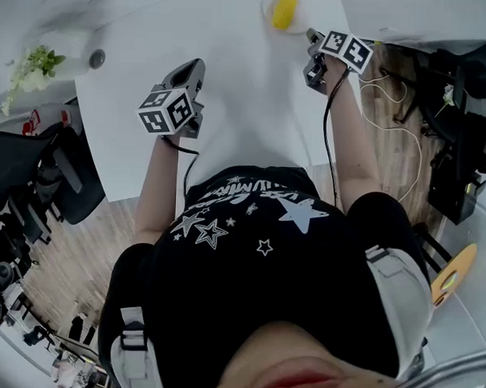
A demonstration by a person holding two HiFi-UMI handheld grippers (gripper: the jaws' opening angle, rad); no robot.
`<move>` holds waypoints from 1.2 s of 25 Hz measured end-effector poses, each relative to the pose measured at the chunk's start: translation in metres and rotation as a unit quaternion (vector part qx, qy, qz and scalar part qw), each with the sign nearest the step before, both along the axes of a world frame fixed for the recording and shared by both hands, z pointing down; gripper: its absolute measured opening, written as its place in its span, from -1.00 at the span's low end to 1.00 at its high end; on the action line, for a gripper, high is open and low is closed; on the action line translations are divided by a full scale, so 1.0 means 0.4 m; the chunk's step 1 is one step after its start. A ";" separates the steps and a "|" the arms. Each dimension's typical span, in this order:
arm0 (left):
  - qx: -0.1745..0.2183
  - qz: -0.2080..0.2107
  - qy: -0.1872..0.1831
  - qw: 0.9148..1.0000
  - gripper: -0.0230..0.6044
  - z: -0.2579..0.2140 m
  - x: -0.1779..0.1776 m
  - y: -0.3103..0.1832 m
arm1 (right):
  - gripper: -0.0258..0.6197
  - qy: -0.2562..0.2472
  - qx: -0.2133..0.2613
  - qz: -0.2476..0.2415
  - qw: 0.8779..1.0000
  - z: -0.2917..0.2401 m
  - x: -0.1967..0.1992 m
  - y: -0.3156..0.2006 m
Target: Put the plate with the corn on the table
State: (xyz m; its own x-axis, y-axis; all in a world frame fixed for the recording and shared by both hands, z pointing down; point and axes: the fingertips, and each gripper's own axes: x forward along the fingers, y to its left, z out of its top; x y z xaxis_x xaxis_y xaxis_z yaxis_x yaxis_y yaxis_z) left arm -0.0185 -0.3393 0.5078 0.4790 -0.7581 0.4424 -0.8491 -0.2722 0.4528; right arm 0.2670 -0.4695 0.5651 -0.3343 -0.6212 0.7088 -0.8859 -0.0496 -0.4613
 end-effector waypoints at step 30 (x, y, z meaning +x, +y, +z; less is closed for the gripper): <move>0.029 0.150 0.032 0.988 -0.90 -0.012 -0.109 0.286 | -0.85 -0.028 0.034 0.080 0.996 -0.065 -0.216 0.531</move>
